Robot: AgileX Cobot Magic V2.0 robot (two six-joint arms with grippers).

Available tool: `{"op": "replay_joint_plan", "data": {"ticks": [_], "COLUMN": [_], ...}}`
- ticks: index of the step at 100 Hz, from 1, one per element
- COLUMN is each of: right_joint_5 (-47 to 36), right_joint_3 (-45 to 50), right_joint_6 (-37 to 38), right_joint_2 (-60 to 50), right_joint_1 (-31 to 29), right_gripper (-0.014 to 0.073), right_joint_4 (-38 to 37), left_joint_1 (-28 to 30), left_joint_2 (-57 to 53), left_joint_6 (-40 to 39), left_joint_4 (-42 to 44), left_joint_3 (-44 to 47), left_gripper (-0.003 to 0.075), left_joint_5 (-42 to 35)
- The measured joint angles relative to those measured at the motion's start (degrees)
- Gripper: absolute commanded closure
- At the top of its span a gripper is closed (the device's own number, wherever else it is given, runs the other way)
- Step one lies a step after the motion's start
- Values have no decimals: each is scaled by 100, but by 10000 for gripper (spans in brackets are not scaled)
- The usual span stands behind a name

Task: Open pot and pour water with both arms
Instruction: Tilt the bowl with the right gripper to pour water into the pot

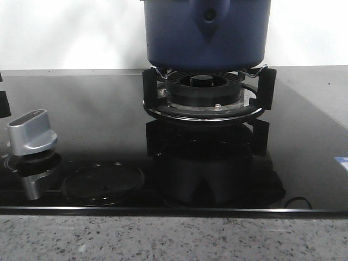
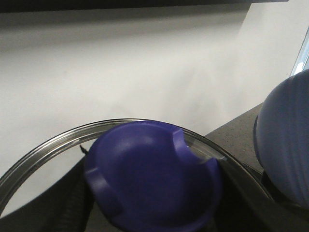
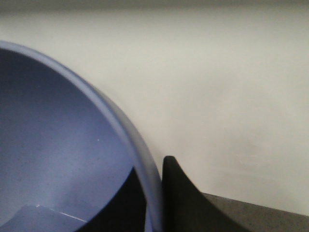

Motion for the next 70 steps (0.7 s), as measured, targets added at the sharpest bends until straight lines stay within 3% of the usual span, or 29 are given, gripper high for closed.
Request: {"op": "replay_joint_plan", "data": {"ticks": [38,70], "right_joint_5": [-1749,-1986], "right_joint_3": [659,686], "right_joint_6": [0,0], "right_joint_2": [-49,-52], "right_joint_1": [263,263], "right_gripper": [651,651], "right_joint_4": [9,9], "left_joint_1": [0,0], "left_joint_2": [0,0], "left_joint_6": [0,0], "left_joint_4": [0,0], "left_joint_3": [0,0], "left_gripper": [510,510], "left_joint_5": [0,12]}}
